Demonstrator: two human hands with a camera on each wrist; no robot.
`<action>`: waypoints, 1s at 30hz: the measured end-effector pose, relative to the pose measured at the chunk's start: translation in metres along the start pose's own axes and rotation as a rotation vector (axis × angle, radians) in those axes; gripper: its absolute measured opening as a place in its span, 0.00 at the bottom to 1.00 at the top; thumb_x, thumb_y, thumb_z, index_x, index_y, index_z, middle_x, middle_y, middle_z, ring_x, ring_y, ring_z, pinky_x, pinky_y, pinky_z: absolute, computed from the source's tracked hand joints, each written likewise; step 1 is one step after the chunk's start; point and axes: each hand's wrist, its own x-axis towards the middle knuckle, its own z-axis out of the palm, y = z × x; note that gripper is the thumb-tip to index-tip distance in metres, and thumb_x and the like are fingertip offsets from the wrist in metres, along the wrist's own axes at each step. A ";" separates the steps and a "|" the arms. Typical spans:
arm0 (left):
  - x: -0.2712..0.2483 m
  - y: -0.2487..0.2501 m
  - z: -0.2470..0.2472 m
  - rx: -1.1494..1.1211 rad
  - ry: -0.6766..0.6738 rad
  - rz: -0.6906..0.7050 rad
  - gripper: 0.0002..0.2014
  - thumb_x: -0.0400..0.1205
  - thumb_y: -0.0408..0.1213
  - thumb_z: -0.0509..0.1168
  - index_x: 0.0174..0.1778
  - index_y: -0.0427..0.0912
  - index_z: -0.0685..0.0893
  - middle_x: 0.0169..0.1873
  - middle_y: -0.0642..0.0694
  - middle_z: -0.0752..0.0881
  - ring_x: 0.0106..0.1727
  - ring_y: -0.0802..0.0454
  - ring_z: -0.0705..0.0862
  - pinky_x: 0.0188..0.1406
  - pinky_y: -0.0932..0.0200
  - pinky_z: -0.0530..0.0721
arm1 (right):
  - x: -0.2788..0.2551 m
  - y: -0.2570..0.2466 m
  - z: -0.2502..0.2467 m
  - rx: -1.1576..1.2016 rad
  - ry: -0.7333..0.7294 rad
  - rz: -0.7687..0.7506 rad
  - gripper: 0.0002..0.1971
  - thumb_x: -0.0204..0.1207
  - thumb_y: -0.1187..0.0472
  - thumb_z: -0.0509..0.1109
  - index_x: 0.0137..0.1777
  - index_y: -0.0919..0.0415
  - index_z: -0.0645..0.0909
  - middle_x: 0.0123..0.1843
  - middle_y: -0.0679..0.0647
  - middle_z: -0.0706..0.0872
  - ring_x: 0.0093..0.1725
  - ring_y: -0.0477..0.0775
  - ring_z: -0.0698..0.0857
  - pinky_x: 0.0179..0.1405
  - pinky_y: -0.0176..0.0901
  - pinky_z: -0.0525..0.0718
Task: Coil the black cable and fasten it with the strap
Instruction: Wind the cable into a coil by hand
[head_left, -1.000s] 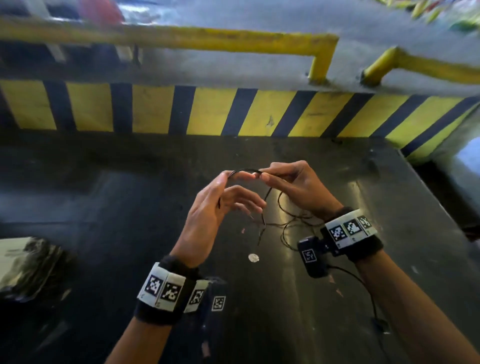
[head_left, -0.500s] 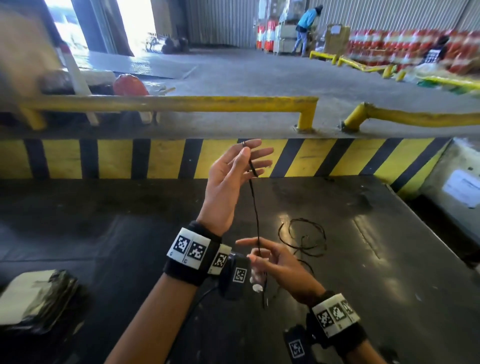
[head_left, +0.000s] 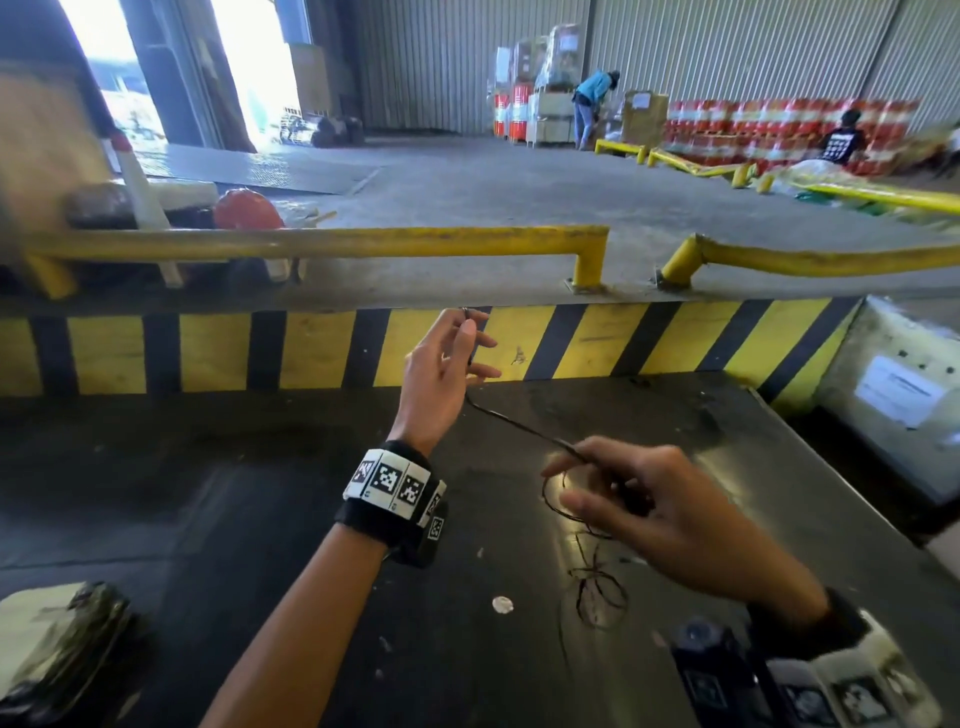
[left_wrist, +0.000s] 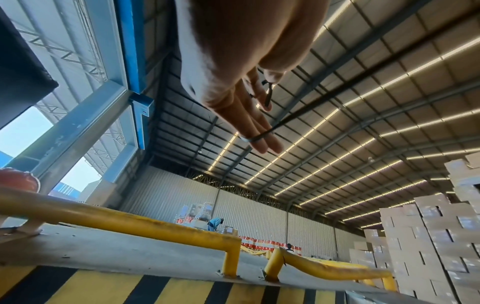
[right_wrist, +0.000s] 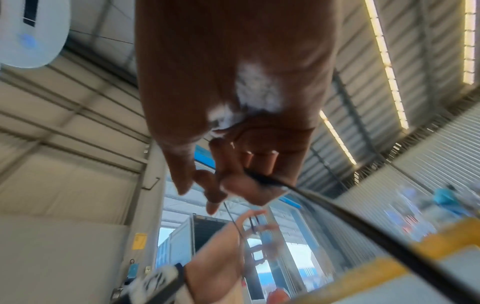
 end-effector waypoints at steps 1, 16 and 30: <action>-0.004 0.001 0.004 0.009 -0.021 0.007 0.14 0.92 0.43 0.56 0.65 0.41 0.82 0.54 0.41 0.90 0.39 0.41 0.95 0.44 0.47 0.94 | 0.006 -0.004 -0.009 -0.047 0.013 -0.031 0.16 0.83 0.38 0.63 0.61 0.43 0.84 0.33 0.58 0.85 0.27 0.57 0.82 0.27 0.49 0.81; -0.036 0.029 0.033 -0.319 -0.390 -0.111 0.16 0.94 0.40 0.48 0.70 0.43 0.78 0.70 0.48 0.88 0.34 0.38 0.95 0.43 0.40 0.94 | 0.134 0.005 -0.099 -0.306 0.226 -0.207 0.11 0.87 0.53 0.67 0.52 0.56 0.90 0.33 0.46 0.85 0.30 0.41 0.81 0.33 0.42 0.75; -0.027 0.016 0.038 -0.718 -0.455 -0.284 0.18 0.92 0.49 0.46 0.72 0.49 0.74 0.74 0.43 0.85 0.32 0.46 0.93 0.41 0.48 0.92 | 0.164 0.070 -0.075 -0.011 0.252 -0.062 0.09 0.88 0.52 0.67 0.48 0.47 0.87 0.53 0.55 0.94 0.57 0.61 0.92 0.64 0.68 0.86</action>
